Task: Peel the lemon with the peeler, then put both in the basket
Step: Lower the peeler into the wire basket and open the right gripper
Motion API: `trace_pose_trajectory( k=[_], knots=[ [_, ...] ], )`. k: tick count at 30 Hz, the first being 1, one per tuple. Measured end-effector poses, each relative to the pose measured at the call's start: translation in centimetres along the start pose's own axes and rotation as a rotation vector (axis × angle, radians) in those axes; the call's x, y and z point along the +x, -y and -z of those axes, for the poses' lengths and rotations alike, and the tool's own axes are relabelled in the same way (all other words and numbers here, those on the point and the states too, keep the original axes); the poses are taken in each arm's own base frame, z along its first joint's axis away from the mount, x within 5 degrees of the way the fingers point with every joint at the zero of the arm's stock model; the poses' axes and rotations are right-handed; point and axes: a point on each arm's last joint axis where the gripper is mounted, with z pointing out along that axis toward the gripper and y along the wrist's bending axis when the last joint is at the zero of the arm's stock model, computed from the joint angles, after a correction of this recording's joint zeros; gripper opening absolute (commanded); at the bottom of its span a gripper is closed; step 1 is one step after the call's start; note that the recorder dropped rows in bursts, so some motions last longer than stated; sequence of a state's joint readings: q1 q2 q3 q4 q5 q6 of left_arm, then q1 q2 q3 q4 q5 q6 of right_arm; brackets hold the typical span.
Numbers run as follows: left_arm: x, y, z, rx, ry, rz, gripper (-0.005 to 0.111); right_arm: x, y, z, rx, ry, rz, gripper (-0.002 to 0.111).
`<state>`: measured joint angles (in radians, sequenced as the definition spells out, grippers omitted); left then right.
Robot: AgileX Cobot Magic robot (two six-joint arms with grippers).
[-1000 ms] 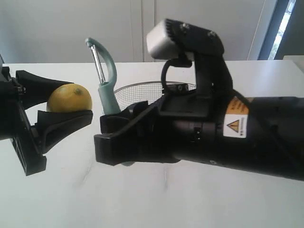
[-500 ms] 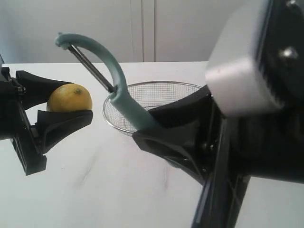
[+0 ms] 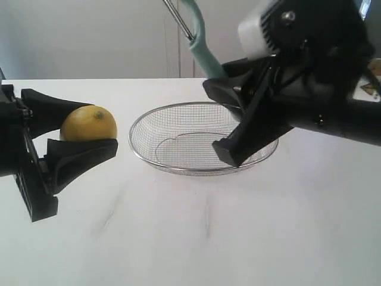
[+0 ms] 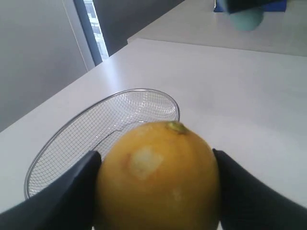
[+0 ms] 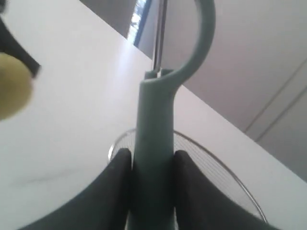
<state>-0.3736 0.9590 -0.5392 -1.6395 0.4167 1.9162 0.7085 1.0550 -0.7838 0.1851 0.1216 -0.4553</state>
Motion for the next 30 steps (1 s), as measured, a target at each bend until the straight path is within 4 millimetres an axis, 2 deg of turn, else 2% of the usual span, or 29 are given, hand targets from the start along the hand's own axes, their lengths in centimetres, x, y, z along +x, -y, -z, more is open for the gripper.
trace_pose_trajectory(
  k=[7,15,19,23,27,30],
  knots=[
    [0.0,0.0,0.0,0.002,0.001,0.000,0.000,3.9,2.8,-4.8,0.073,-0.205,-0.061,0.000],
    [0.0,0.0,0.0,0.004,0.002,0.000,0.000,5.5,5.4,-9.0,0.052,-0.414,-0.118,0.000],
    [0.0,0.0,0.0,0.005,0.003,0.000,0.000,6.2,5.7,-10.8,0.006,-0.514,-0.118,0.000],
    [0.0,0.0,0.0,0.005,0.003,0.000,0.000,7.8,5.5,-12.2,-0.019,-0.581,-0.099,0.000],
    [0.0,0.0,0.0,0.005,0.003,0.000,0.000,9.1,5.6,-13.4,-0.060,-0.606,0.082,0.000],
    [0.0,0.0,0.0,0.005,0.003,0.000,0.000,9.6,5.7,-14.2,-0.056,-0.585,0.135,0.000]
  ],
)
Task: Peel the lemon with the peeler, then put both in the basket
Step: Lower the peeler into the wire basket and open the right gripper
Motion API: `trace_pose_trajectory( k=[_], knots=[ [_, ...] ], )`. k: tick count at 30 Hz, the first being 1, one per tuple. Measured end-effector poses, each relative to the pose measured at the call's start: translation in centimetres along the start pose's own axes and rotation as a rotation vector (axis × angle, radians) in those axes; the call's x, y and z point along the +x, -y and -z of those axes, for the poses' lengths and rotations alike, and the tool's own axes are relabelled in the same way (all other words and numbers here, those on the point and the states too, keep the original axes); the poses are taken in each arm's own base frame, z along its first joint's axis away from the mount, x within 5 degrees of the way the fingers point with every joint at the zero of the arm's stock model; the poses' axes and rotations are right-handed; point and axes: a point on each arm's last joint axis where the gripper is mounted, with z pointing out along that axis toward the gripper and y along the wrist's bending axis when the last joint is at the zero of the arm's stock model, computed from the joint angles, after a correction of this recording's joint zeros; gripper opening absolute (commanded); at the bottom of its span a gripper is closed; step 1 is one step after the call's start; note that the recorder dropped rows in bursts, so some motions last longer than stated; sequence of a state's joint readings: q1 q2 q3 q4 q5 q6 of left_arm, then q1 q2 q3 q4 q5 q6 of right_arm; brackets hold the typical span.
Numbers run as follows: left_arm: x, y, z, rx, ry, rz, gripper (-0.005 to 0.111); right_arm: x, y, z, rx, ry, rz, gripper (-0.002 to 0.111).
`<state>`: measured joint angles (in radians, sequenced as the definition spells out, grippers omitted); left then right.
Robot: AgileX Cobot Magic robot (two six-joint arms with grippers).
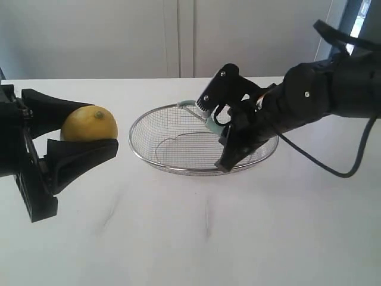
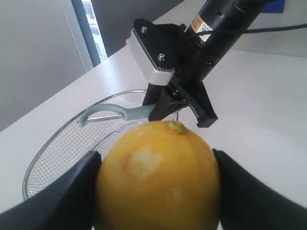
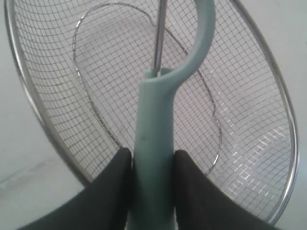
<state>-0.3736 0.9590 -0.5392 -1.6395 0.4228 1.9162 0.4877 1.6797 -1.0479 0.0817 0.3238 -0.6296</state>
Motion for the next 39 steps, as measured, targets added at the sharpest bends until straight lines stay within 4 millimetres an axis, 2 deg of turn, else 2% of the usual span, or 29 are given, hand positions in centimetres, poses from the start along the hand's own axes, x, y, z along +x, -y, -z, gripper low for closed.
trace_pose_trajectory(
  k=[6,9,15,23,29,32,39],
  knots=[
    [0.0,0.0,0.0,0.000,0.000,0.000,0.000,0.2,0.5,-2.4,0.051,0.037,0.037,0.000],
    [0.0,0.0,0.0,0.000,0.000,0.000,0.000,0.9,1.0,-3.7,0.051,0.010,0.023,0.000],
    [0.0,0.0,0.0,0.004,0.002,0.000,0.000,2.5,3.3,-5.9,0.072,-0.038,-0.072,0.000],
    [-0.2,0.3,0.0,0.032,0.017,0.000,0.000,3.5,3.0,-7.6,0.047,-0.081,-0.083,0.000],
    [-0.2,0.3,0.0,0.037,0.020,0.000,0.000,3.8,2.9,-8.0,0.041,-0.091,-0.088,0.000],
    [-0.2,0.3,0.0,0.037,0.020,0.000,0.000,3.8,2.9,-8.0,0.041,-0.091,-0.090,0.005],
    [-0.2,0.4,0.0,0.040,0.022,0.000,0.000,4.0,2.8,-8.4,0.039,-0.095,-0.095,0.031]
  ],
)
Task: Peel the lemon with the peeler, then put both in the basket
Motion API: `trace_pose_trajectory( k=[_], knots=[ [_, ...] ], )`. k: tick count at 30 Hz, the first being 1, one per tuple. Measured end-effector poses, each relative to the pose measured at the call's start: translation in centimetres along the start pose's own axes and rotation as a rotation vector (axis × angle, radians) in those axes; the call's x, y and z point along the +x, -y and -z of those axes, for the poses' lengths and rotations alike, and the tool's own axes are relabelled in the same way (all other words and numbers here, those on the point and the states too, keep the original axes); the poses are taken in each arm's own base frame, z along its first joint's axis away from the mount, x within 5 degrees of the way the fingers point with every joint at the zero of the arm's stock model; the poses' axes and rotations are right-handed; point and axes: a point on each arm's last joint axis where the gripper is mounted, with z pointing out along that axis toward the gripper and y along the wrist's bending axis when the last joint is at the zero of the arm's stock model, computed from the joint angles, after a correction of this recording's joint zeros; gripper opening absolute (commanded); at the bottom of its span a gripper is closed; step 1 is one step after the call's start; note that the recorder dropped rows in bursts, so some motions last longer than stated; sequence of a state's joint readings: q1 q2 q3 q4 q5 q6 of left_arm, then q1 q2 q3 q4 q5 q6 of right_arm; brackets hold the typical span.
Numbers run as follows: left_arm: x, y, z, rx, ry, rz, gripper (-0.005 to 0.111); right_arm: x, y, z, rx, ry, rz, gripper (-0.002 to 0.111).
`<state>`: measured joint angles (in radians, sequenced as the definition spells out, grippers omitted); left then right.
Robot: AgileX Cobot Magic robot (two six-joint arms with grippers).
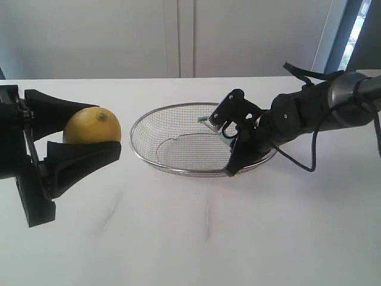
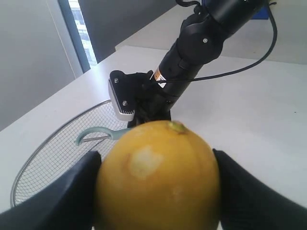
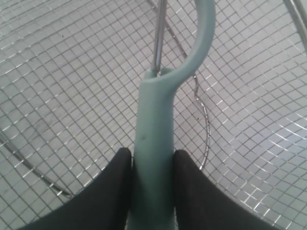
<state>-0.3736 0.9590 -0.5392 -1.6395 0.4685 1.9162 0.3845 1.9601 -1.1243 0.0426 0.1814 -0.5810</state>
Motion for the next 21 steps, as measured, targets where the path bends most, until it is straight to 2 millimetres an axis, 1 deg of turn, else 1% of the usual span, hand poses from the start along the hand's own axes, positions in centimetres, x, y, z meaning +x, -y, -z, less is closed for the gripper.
trace_pose_trajectory(
  k=[9,12,16,18,21],
  knots=[
    [0.0,0.0,0.0,0.000,0.000,0.000,0.000,-0.5,0.3,0.1,0.013,0.023,-0.066,0.045],
    [0.0,0.0,0.0,0.000,0.000,0.000,0.000,-0.7,0.4,0.4,0.019,0.033,-0.080,0.046],
    [0.0,0.0,0.0,0.000,0.000,0.000,0.000,-1.6,0.9,2.2,0.040,0.075,-0.088,0.046],
    [0.0,0.0,0.0,0.000,0.000,0.000,0.000,-2.1,1.2,3.4,0.048,0.091,-0.091,0.046],
    [0.0,0.0,0.0,0.000,0.000,0.000,0.000,-2.7,1.5,6.0,0.052,0.104,-0.092,0.046]
  ],
)
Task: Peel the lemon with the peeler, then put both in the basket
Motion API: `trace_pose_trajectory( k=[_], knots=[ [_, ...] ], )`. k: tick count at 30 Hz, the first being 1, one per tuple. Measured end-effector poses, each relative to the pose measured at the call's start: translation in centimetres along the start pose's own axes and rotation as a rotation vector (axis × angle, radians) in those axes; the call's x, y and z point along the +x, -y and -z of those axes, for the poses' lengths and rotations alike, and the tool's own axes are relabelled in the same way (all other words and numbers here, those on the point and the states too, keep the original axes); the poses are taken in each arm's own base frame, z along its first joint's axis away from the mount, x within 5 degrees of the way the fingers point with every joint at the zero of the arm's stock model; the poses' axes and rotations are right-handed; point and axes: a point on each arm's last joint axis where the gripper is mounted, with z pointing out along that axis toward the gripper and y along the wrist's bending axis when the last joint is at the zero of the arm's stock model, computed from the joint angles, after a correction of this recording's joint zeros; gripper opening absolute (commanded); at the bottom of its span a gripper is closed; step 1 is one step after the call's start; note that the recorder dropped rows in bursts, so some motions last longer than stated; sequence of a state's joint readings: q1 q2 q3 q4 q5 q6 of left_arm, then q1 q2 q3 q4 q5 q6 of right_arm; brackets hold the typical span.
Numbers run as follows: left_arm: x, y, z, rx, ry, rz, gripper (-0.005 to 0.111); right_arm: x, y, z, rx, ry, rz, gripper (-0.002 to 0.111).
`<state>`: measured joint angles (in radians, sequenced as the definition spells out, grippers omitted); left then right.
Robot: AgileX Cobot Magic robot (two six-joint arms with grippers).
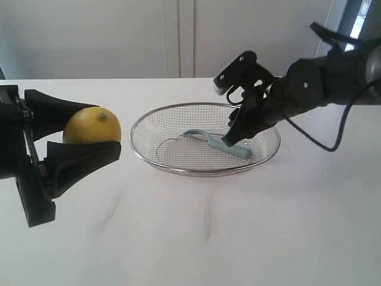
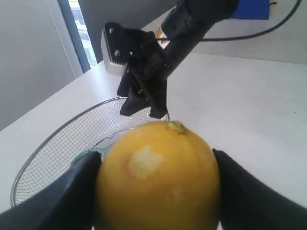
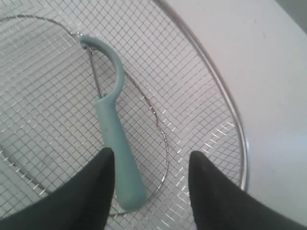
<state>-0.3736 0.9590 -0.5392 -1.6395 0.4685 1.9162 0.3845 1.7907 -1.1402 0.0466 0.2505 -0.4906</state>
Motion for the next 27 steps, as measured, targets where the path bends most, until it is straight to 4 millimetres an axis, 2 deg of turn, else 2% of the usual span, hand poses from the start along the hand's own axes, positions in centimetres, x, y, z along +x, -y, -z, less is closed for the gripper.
trace_pose_trajectory(
  k=[3,5,11,14,18,24,27],
  knots=[
    [0.0,-0.1,0.0,-0.009,-0.005,0.000,0.000,-1.0,0.4,3.5,0.001,0.012,0.001,0.043],
    [0.1,-0.3,0.0,-0.028,-0.015,0.000,0.000,-1.4,0.5,6.2,-0.003,0.011,-0.008,0.036],
    [0.3,-0.6,0.0,-0.061,-0.033,0.000,0.000,-3.1,1.2,13.8,0.064,0.168,-0.058,-0.001],
    [0.3,-0.6,0.0,-0.061,-0.033,0.000,0.000,-3.3,1.4,17.1,0.105,0.254,-0.056,0.000],
    [0.3,-0.6,0.0,-0.061,-0.033,0.000,0.000,-2.7,1.1,18.6,0.145,0.332,-0.053,0.000],
    [0.3,-0.5,0.0,-0.060,-0.035,-0.003,0.000,-1.5,0.6,17.5,0.159,0.374,-0.098,0.000],
    [0.3,-0.5,0.0,-0.059,-0.037,-0.002,0.000,-1.6,0.6,18.0,0.166,0.399,-0.115,0.000]
  ],
)
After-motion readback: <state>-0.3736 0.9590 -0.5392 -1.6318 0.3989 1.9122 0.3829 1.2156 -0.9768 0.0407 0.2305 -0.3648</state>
